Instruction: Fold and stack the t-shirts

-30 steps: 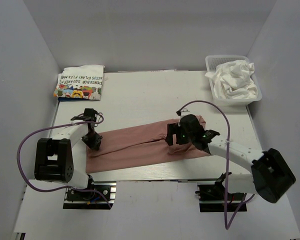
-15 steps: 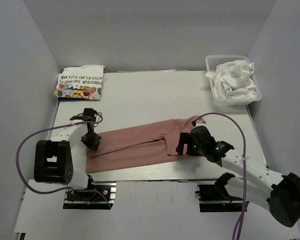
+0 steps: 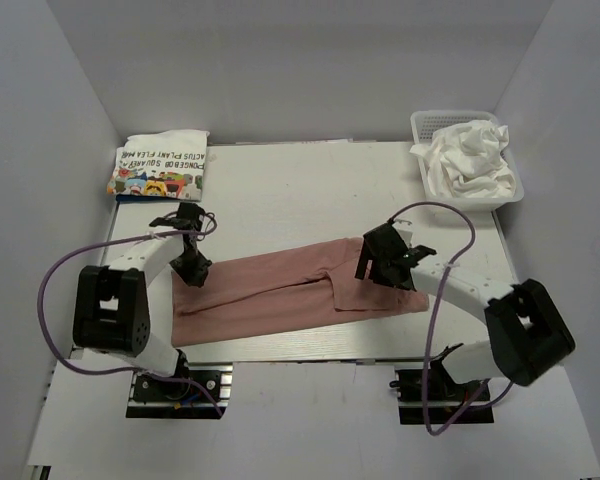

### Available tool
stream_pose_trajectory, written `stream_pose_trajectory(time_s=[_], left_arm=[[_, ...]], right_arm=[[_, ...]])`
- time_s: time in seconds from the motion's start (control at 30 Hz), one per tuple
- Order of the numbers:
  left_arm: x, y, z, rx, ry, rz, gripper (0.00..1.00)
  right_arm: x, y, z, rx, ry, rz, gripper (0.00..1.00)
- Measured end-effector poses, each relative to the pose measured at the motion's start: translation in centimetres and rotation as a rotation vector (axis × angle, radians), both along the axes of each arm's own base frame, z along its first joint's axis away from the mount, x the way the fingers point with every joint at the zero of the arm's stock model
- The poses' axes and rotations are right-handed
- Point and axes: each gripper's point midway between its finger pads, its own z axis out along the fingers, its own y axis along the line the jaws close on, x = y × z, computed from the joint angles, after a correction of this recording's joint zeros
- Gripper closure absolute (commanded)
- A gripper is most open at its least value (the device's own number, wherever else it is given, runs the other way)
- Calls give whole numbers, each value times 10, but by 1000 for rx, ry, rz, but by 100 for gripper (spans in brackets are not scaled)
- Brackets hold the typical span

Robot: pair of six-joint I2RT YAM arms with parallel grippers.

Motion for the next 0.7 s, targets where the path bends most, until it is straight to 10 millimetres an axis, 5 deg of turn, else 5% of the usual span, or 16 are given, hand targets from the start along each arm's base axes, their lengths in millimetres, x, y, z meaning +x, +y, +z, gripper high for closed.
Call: stream_pose_trajectory(time_s=[0.1,0.27,0.6,0.7], left_arm=[[-18,-6,-27,4,109,-28,100],[-30,-18,-31,14,134,-101,100],[-69,-86,-30,-76,249,-330,100],[-74,-104,-26,-65,277,-393,100]], right_arm=[[10,-1,-17,-11,61,-24,10],[49,14,-23,10,82,-50,10],[225,81,-12,71,-102,-27,12],[253,98,-8,94,-148,37,12]])
